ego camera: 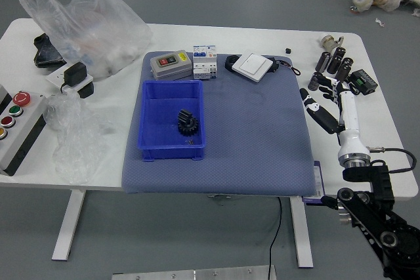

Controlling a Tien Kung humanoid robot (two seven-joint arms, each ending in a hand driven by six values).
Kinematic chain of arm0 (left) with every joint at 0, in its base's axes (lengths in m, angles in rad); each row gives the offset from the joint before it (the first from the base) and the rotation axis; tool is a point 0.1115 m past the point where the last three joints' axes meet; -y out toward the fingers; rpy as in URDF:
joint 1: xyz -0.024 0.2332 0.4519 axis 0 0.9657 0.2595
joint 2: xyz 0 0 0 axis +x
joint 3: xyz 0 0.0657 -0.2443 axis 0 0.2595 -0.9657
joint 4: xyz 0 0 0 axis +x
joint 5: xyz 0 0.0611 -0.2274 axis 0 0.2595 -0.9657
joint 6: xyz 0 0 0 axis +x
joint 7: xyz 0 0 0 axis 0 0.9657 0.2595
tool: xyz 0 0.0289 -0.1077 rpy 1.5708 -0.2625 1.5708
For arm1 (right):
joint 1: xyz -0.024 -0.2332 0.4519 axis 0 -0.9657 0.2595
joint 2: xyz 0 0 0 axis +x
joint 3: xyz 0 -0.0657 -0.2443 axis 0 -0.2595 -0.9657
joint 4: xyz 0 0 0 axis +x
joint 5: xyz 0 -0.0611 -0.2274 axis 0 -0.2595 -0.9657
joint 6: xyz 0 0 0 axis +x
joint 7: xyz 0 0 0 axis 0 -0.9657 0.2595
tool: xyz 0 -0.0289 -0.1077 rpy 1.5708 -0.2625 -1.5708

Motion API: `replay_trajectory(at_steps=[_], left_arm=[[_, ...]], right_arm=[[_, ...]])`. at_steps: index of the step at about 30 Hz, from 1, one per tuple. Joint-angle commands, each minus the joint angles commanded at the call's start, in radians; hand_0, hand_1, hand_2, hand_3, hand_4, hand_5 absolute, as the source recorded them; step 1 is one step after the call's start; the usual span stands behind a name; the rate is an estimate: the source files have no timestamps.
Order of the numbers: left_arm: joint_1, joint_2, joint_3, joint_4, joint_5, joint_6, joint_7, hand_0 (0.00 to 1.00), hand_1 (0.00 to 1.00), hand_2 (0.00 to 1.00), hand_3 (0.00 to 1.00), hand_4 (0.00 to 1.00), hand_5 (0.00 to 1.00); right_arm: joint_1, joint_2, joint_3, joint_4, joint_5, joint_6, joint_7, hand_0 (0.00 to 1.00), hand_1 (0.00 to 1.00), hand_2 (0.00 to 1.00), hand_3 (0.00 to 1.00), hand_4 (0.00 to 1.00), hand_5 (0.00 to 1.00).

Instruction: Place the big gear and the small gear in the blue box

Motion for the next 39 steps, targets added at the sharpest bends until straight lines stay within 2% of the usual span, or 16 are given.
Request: replay_trajectory(at_steps=[5, 11, 16, 19, 20, 24, 28, 33, 39], left_arm=[[0.006, -0.005, -0.003, 0.0, 0.004, -0.003, 0.003, 0.64, 0.615, 0.601, 0.65, 0.64, 0.316], [-0.008, -0.012, 0.031, 0.0, -0.022, -0.003, -0.018, 0.641, 0.616, 0.601, 0.65, 0.64, 0.315], [-0.046, -0.024, 0.034, 0.0, 0.04, -0.011, -0.009, 0.641, 0.616, 0.601, 0.65, 0.64, 0.316], [-0.068, -0.025, 0.073, 0.0, 0.011, -0.011, -0.031, 0.641, 0.616, 0.601, 0.65, 0.64, 0.316], [-0.075, -0.025, 0.093, 0.0, -0.009, -0.01, -0.041, 0.64, 0.616, 0.601, 0.651, 0.641, 0.316], [-0.099, -0.032, 0.14, 0.0, -0.023, -0.014, -0.051, 0.64, 0.616, 0.601, 0.651, 0.641, 0.316], [-0.11, -0.039, 0.108, 0.0, 0.04, -0.019, -0.03, 0.641, 0.616, 0.602, 0.651, 0.641, 0.316], [-0.119, -0.028, 0.049, 0.0, 0.114, -0.02, -0.001, 0.642, 0.616, 0.602, 0.651, 0.641, 0.317], [-0.127, -0.007, 0.078, 0.0, 0.081, -0.017, -0.007, 0.64, 0.616, 0.602, 0.651, 0.641, 0.317]], right_arm=[[0.001, -0.004, 0.028, 0.005, -0.01, 0.005, -0.002, 0.742, 0.764, 0.761, 0.752, 0.843, 0.487], [0.004, -0.005, 0.043, 0.032, -0.012, 0.005, 0.006, 0.74, 0.767, 0.762, 0.75, 0.844, 0.49], [-0.003, -0.001, 0.027, 0.058, 0.039, 0.0, 0.044, 0.717, 0.772, 0.767, 0.741, 0.846, 0.49], [-0.002, -0.005, 0.02, 0.064, 0.052, -0.002, 0.051, 0.717, 0.772, 0.767, 0.741, 0.846, 0.49], [-0.001, -0.006, 0.022, 0.068, 0.053, -0.003, 0.053, 0.631, 0.714, 0.758, 0.739, 0.846, 0.488], [0.005, -0.016, 0.034, 0.075, 0.052, -0.005, 0.051, 0.631, 0.714, 0.758, 0.739, 0.846, 0.488], [0.008, -0.017, 0.06, 0.078, 0.046, -0.006, 0.048, 0.611, 0.69, 0.751, 0.737, 0.844, 0.485], [0.004, -0.004, 0.083, 0.078, 0.038, -0.006, 0.048, 0.606, 0.685, 0.747, 0.736, 0.846, 0.489], [0.003, 0.001, 0.088, 0.082, 0.028, -0.006, 0.042, 0.602, 0.675, 0.746, 0.735, 0.845, 0.489]])
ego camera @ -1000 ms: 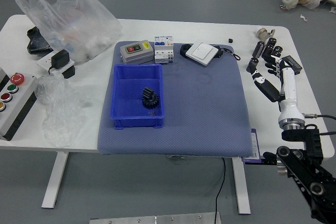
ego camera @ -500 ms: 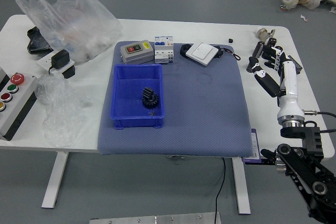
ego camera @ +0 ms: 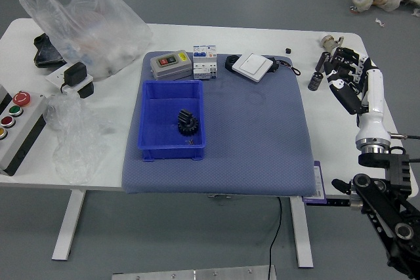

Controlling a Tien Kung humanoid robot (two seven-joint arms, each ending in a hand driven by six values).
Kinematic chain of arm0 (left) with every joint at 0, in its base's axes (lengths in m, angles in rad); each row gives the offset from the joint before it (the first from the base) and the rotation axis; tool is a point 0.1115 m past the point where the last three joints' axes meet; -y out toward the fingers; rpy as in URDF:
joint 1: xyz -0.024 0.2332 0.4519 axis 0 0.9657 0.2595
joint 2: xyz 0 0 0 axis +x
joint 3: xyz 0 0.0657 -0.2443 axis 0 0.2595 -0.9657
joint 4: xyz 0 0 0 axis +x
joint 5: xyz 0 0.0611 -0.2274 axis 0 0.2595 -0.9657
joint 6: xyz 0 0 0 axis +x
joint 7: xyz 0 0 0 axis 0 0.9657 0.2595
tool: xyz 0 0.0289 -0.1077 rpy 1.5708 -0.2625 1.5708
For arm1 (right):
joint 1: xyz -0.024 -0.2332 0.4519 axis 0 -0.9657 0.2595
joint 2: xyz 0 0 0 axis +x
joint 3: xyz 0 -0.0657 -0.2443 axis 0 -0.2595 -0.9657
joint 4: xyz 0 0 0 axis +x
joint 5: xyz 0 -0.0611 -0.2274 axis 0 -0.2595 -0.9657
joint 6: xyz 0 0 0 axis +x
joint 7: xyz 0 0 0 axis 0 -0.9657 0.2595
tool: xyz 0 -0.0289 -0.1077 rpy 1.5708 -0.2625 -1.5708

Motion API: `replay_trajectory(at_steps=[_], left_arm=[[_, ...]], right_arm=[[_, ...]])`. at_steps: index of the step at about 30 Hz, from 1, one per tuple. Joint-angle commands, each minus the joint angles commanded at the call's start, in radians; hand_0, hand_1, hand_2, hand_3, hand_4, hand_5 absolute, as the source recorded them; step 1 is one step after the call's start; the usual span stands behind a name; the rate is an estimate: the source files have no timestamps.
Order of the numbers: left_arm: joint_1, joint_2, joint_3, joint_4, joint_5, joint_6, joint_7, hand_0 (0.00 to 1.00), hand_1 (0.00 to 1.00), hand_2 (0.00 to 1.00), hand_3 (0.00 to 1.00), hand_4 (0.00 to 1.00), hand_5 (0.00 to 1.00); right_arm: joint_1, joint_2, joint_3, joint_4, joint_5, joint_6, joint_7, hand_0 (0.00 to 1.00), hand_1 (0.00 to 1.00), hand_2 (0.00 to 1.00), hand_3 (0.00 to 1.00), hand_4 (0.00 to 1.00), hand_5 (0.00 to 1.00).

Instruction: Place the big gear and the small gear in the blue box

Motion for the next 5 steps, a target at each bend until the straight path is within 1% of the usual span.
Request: replay_trajectory(at_steps=[5], left_arm=[[-0.001, -0.002, 0.023, 0.0, -0.022, 0.0, -0.004, 0.64, 0.616, 0.602, 0.651, 0.641, 0.317]], right_arm=[[0.001, 0.002, 0.006, 0.0, 0.002, 0.0, 0.0, 0.602, 0.675, 0.746, 0.735, 0.845, 0.489]])
